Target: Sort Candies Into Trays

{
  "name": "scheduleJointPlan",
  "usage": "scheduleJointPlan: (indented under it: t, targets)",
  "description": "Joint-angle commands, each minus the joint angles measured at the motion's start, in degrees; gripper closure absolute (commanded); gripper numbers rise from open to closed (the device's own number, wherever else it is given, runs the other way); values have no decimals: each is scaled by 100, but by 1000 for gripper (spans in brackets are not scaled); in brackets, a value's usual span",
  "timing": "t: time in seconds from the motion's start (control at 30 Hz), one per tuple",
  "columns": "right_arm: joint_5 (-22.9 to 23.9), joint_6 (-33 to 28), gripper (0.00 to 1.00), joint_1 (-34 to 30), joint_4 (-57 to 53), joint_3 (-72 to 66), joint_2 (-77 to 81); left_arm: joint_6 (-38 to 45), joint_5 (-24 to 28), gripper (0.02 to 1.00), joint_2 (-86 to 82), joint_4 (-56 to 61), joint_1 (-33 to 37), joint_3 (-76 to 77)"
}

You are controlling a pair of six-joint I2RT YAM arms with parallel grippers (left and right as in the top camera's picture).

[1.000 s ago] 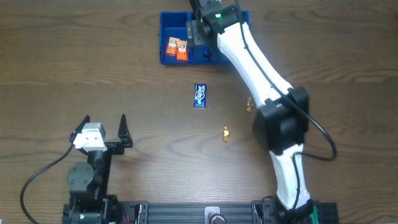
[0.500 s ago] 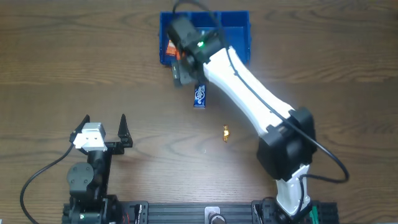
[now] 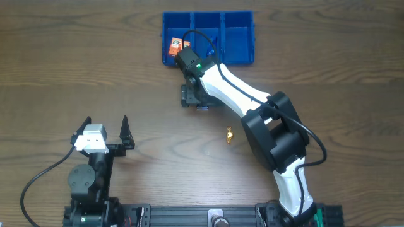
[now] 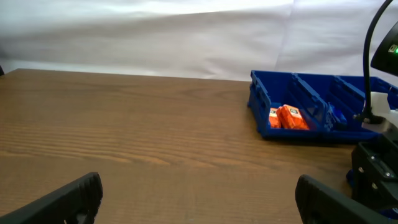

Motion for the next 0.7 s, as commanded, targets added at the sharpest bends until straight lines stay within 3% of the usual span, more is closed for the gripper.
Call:
scheduleJointPlan:
  t: [0.03, 0.37, 0.6, 0.7]
  targets:
    - [7, 234, 143, -109, 39, -24, 92, 20, 48, 23, -35, -243, 20, -87]
    - [7, 361, 292, -114, 197, -24, 295, 20, 48, 23, -35, -243, 20, -87]
    - [9, 361, 713, -114, 258, -24, 295, 20, 50, 23, -35, -243, 20, -87]
    - [9, 361, 801, -114, 245, 22, 271, 20, 48, 20, -35, -243, 20, -87]
